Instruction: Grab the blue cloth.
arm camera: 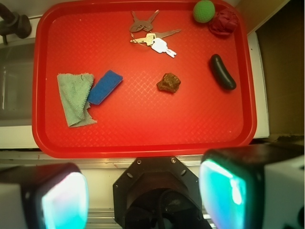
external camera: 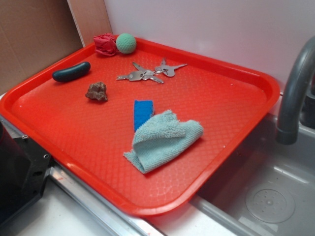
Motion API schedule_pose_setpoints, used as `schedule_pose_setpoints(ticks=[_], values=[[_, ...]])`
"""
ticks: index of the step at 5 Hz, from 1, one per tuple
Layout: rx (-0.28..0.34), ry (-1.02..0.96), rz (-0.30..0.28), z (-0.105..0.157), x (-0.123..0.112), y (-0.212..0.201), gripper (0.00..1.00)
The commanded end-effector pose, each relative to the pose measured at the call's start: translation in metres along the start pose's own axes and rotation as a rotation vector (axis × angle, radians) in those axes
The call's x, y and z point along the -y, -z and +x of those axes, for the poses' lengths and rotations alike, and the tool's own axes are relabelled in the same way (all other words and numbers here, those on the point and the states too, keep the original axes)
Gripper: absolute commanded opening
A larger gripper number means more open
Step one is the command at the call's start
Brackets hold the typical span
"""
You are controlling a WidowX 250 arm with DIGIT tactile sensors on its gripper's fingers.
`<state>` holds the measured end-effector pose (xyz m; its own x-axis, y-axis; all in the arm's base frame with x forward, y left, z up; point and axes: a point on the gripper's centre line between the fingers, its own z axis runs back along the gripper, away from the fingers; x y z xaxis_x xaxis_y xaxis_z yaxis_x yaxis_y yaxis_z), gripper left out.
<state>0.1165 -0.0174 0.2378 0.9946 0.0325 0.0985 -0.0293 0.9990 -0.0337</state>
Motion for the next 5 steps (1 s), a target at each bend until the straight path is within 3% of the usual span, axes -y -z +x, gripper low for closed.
schedule_pose_setpoints(ticks=[1, 2, 4, 5], values=[[0.0, 0.0, 0.0, 0.0, 0.0, 0.0, 1.0], [-0.007, 0.229, -0.028, 0.019, 0.05, 0.033, 1.0], [-0.028, 0.612, -0.047, 0.047, 0.126, 0.103, 1.0], [-0.024, 0.774, -0.03, 0.055, 0.135, 0.131, 1.0]])
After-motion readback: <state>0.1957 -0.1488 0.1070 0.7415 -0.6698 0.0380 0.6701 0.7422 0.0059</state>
